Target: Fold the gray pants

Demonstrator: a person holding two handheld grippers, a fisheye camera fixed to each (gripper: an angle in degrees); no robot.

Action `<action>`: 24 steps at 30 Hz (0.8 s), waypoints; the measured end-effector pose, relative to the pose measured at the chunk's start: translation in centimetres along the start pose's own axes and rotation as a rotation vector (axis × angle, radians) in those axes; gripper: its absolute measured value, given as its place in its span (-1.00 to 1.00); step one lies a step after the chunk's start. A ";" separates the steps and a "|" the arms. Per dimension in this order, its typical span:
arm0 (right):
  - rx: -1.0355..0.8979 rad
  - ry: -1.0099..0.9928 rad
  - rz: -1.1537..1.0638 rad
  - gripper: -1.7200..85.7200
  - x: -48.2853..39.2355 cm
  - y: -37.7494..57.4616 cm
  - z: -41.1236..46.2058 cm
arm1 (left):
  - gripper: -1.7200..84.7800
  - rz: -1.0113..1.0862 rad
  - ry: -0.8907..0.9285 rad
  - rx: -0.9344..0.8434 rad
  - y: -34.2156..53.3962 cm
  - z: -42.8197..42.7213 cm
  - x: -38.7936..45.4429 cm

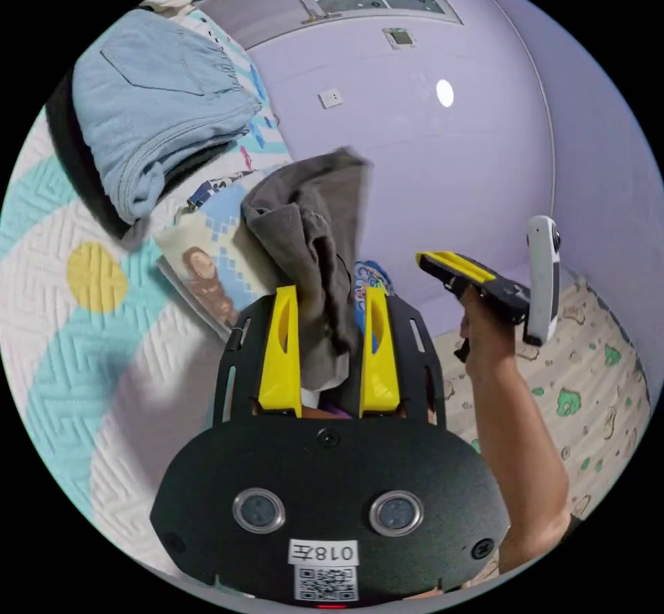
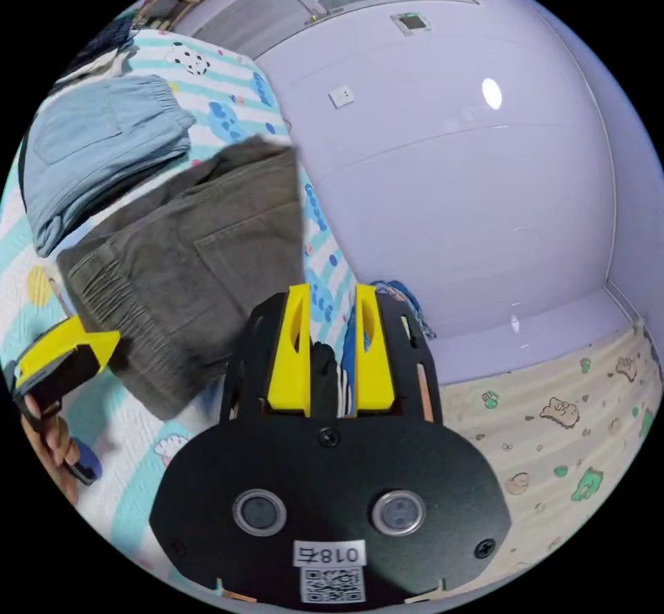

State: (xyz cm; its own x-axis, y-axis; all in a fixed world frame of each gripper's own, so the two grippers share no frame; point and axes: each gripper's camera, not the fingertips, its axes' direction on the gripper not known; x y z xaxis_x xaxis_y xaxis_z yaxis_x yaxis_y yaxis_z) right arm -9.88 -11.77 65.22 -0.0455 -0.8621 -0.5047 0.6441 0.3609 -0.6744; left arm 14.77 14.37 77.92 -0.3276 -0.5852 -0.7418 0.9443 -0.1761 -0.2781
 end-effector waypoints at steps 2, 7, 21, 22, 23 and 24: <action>0.046 -0.004 0.027 -0.79 -1.6 2.9 -0.5 | -0.70 0.036 0.031 -0.024 -0.6 0.0 -0.3; 0.148 -0.435 0.474 -0.82 2.9 13.9 -2.8 | -0.74 -0.009 0.071 -0.100 -0.7 1.2 -1.1; 0.053 -0.878 0.909 -0.85 -1.5 45.5 -11.7 | -0.75 0.621 0.077 -0.316 16.9 -6.5 16.8; 0.030 -0.839 0.927 -0.85 -1.8 47.2 -12.4 | -0.75 0.665 0.072 -0.350 18.5 -7.2 17.7; 0.017 -0.824 0.939 -0.84 -1.8 48.0 -12.6 | -0.74 0.740 0.042 -0.412 21.7 -8.5 19.2; -0.015 -0.787 0.957 -0.83 -1.9 49.5 -12.8 | -0.73 0.798 0.000 -0.472 24.6 -9.6 20.5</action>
State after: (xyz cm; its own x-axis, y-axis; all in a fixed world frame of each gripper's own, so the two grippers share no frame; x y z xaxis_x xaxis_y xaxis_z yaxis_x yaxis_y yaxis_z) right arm 12.28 12.27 25.87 0.9127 -0.2267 -0.3400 0.1565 0.9625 -0.2218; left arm 30.98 5.63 49.97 0.4142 -0.3942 -0.8204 0.7788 0.6200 0.0954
